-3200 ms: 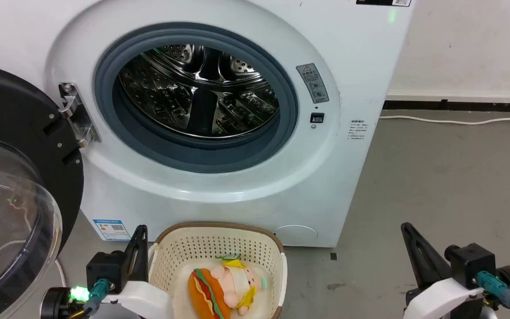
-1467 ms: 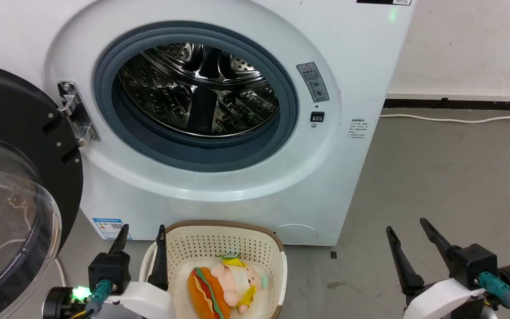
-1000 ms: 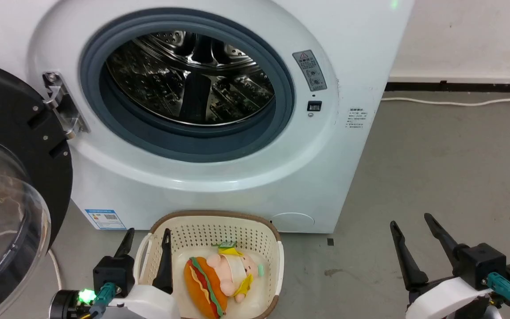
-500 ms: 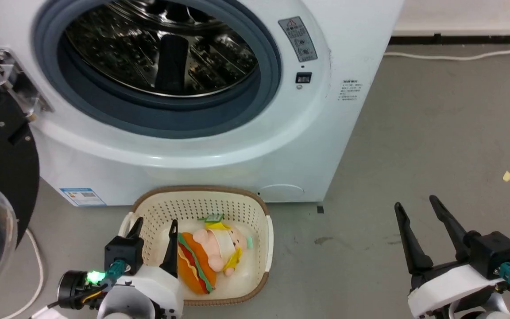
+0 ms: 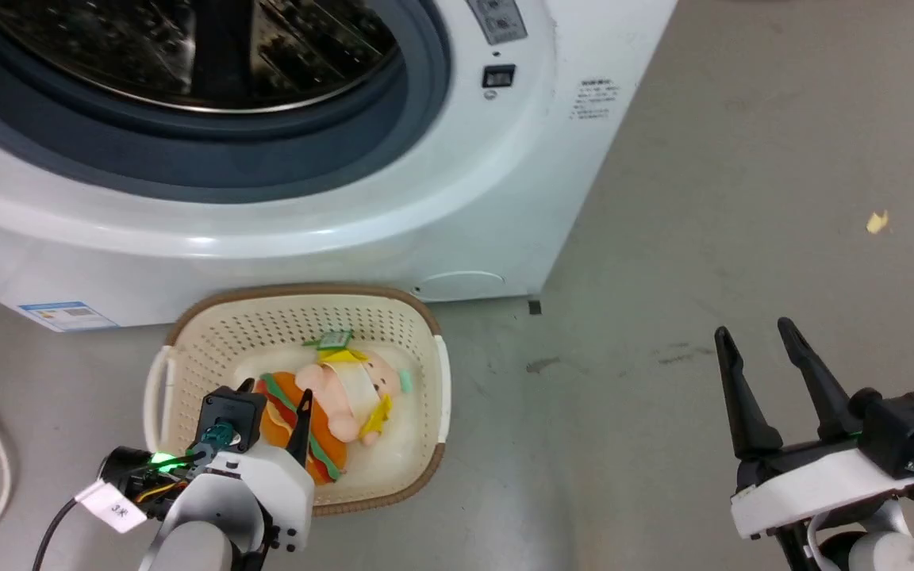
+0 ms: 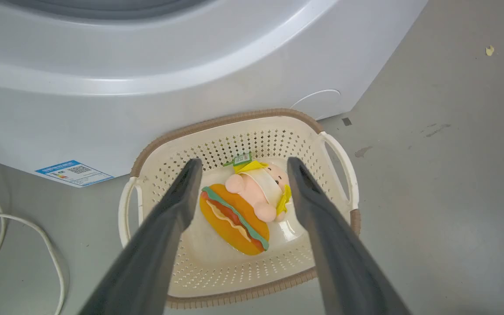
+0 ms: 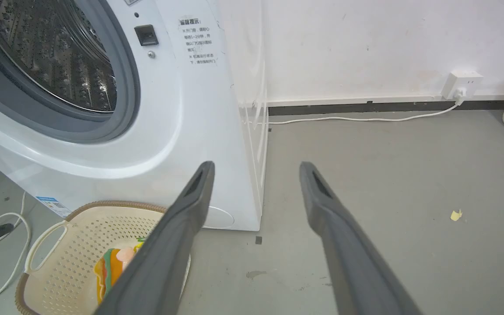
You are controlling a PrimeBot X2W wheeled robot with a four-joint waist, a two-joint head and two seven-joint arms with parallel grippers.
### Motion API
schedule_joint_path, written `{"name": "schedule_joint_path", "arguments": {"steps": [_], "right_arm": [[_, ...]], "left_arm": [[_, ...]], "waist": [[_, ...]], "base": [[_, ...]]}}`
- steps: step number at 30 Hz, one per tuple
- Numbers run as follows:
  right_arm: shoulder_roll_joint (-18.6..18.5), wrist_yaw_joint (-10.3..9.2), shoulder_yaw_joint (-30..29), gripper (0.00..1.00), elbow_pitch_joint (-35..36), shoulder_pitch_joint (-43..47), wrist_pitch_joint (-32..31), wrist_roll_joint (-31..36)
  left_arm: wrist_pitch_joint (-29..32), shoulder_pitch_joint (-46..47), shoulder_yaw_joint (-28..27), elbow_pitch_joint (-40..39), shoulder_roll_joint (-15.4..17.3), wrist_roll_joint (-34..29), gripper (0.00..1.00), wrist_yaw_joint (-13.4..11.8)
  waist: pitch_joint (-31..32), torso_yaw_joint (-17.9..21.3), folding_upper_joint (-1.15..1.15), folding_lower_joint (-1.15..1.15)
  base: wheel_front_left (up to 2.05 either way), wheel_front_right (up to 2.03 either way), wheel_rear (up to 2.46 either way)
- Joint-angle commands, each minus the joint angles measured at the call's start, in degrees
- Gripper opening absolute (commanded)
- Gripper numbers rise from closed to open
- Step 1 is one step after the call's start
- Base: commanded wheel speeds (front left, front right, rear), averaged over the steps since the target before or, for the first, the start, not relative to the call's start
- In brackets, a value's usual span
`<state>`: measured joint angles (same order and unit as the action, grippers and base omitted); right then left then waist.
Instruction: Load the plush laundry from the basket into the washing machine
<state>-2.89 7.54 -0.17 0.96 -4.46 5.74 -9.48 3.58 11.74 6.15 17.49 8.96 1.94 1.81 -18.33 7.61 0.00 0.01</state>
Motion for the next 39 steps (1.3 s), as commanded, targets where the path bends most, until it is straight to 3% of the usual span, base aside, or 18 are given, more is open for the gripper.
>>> {"name": "schedule_joint_path", "arguments": {"steps": [1, 15, 25, 39], "right_arm": [[0.0, -0.02, 0.1, 1.0, 0.0, -1.4, 0.6, -1.0], [0.0, -0.03, 1.0, 1.0, 1.1, -3.4, 2.2, -4.7], [0.0, -0.03, 1.0, 1.0, 2.5, -3.8, 3.4, -6.5], [0.0, -0.04, 0.3, 1.0, 4.3, -4.4, 5.1, -9.5]], "left_arm": [[0.6, 1.5, 0.5, 1.4, 1.0, -0.5, 1.0, 0.4], [5.8, 9.0, 1.7, 9.5, 6.8, 1.1, 1.0, 1.6], [9.8, 15.4, 8.8, 13.5, 11.2, 0.9, 1.0, 2.6], [14.1, 24.6, 13.9, 22.2, 15.3, 2.8, 1.0, 3.4]], "waist": [[-2.1, 1.7, 0.0, -0.01], [-10.6, 5.5, 0.0, -0.01], [-16.3, 7.0, 0.0, -0.01], [-24.4, 8.5, 0.0, -0.01]], "base": [[0.0, 0.0, 0.0], [0.0, 0.0, 0.0], [0.0, 0.0, 0.0], [0.0, 0.0, 0.0]]}}
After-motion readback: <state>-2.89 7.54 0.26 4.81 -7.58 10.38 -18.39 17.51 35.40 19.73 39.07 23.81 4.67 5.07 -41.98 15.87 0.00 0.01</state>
